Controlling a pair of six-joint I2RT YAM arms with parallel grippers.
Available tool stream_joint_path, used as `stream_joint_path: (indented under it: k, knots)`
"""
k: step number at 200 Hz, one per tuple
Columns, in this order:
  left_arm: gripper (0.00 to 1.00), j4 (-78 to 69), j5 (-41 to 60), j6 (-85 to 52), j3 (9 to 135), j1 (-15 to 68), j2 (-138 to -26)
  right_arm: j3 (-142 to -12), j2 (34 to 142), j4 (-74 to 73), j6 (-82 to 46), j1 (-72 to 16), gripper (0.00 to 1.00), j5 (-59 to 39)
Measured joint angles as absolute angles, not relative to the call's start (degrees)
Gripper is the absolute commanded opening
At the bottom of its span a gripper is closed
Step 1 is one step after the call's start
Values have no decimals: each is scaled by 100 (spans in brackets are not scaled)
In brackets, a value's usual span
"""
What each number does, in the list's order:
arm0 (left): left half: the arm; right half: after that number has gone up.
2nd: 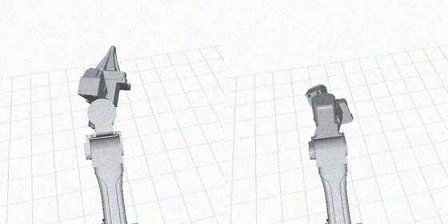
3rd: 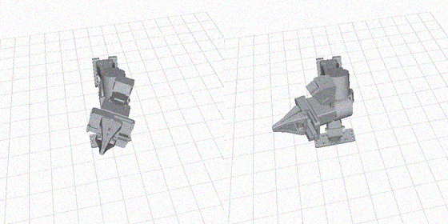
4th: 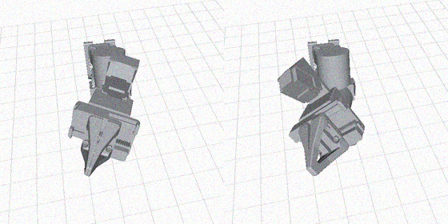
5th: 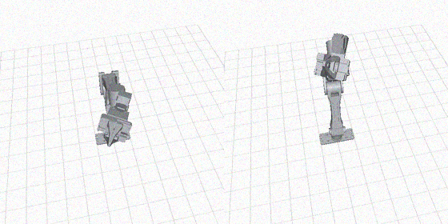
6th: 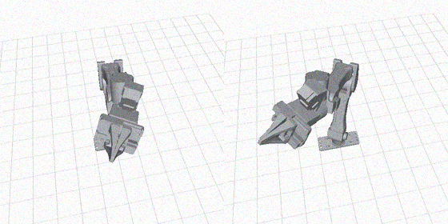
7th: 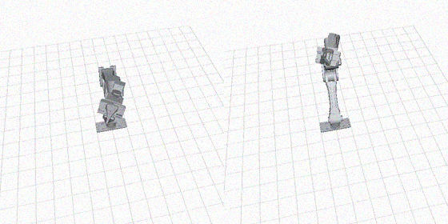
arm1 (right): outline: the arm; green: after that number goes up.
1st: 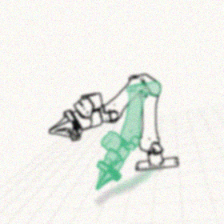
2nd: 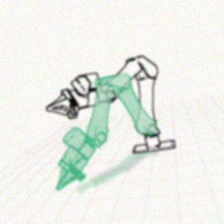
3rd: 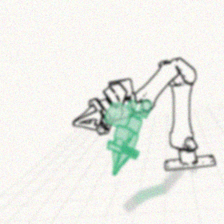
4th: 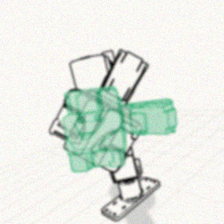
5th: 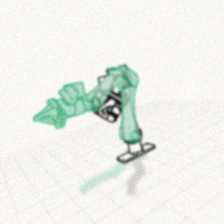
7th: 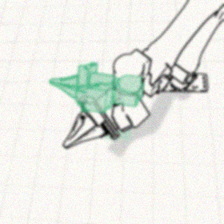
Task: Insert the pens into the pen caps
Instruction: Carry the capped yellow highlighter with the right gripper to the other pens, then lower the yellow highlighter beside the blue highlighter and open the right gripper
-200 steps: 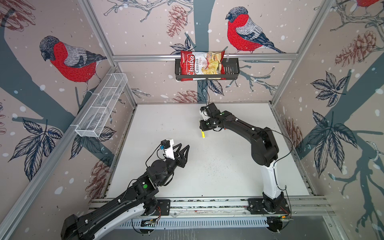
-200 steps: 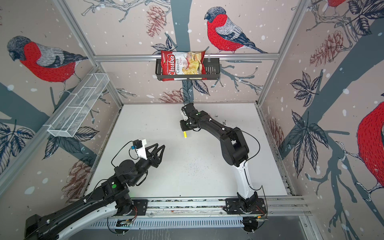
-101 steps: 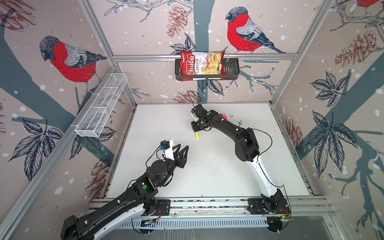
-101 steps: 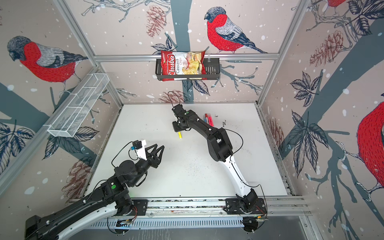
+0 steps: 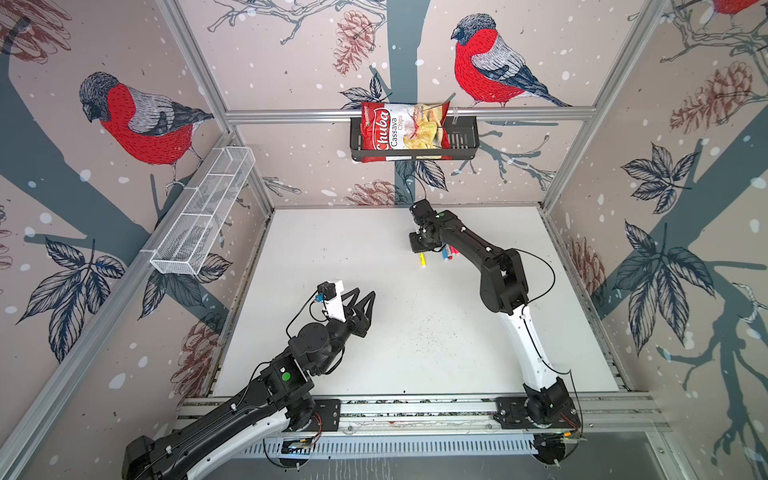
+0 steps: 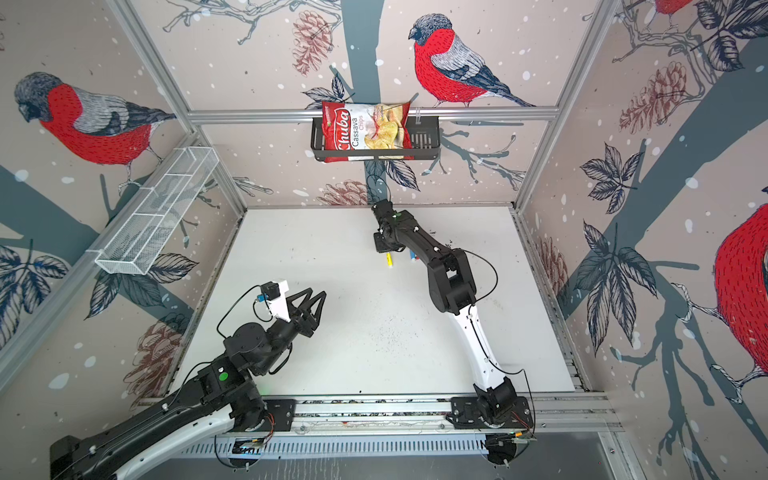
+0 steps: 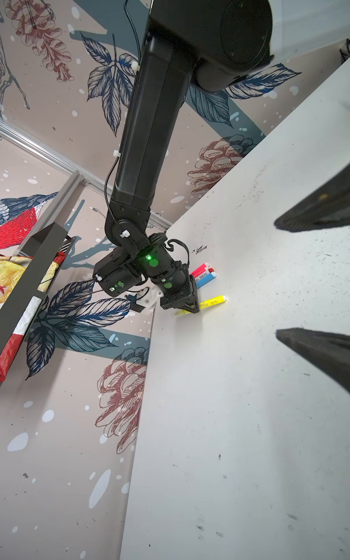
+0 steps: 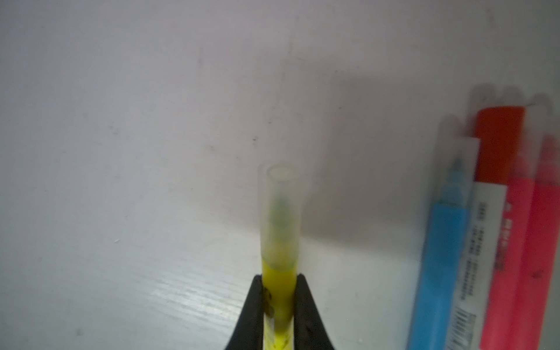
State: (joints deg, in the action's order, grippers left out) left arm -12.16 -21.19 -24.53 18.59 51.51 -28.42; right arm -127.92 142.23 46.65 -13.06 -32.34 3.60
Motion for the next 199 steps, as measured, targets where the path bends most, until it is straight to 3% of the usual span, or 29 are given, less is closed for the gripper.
stream_joint_path:
  k: [84,112,160,199]
  knots:
    - [52,-1177,-2117,-2447,1931,5151,-2917,-12774,14287,4700,-1131,-2832,1,552]
    - [52,-1177,-2115,-2443,1931,5151,-2958,-12776,14293,4705,-1046,-2801,10,622]
    - [52,-1181,-2099,-2399,2032,5151,-3116,-12792,14341,4700,-1031,-2742,13,742]
    - [52,-1184,-2099,-2370,2064,5151,-3177,-12853,14341,4713,-1033,-2746,27,891]
